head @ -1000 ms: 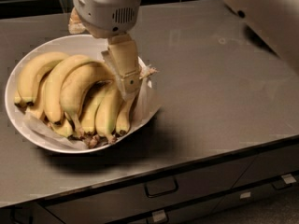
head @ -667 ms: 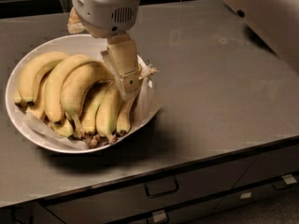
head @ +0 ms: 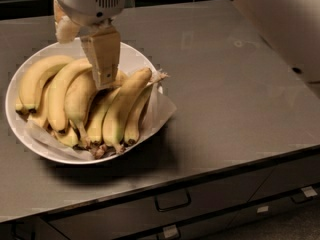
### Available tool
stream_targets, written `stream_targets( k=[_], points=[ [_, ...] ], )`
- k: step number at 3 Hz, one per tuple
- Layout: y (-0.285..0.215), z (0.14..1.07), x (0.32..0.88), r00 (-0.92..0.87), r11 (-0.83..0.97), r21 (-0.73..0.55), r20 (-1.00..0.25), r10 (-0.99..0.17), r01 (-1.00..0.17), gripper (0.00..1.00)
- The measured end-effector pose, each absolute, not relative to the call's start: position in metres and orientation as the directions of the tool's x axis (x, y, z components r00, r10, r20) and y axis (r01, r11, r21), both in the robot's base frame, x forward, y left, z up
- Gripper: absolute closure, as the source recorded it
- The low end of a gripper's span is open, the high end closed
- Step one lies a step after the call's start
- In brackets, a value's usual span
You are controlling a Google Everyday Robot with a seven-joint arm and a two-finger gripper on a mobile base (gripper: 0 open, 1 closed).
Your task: Pick banana from white bowl
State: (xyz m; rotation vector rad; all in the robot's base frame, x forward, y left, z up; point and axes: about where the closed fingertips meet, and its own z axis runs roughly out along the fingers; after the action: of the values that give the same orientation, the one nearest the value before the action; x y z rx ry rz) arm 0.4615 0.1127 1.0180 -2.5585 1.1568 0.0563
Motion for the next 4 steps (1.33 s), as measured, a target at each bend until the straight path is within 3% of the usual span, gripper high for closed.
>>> stream_targets(
  k=[1,3,4],
  points=[
    [0.127,1.046,0.456,0.683,-0.614,-0.326,-0.168,-0.711,-0.719,0.39],
    [0.143,1.05,0.455,0.712,-0.64,-0.321,-0.216,-0.668,-0.698,0.39],
    [0.14,1.035,0.459,0.706,-0.647,-0.285,-0.248,-0.663,-0.708,0.48]
  ],
)
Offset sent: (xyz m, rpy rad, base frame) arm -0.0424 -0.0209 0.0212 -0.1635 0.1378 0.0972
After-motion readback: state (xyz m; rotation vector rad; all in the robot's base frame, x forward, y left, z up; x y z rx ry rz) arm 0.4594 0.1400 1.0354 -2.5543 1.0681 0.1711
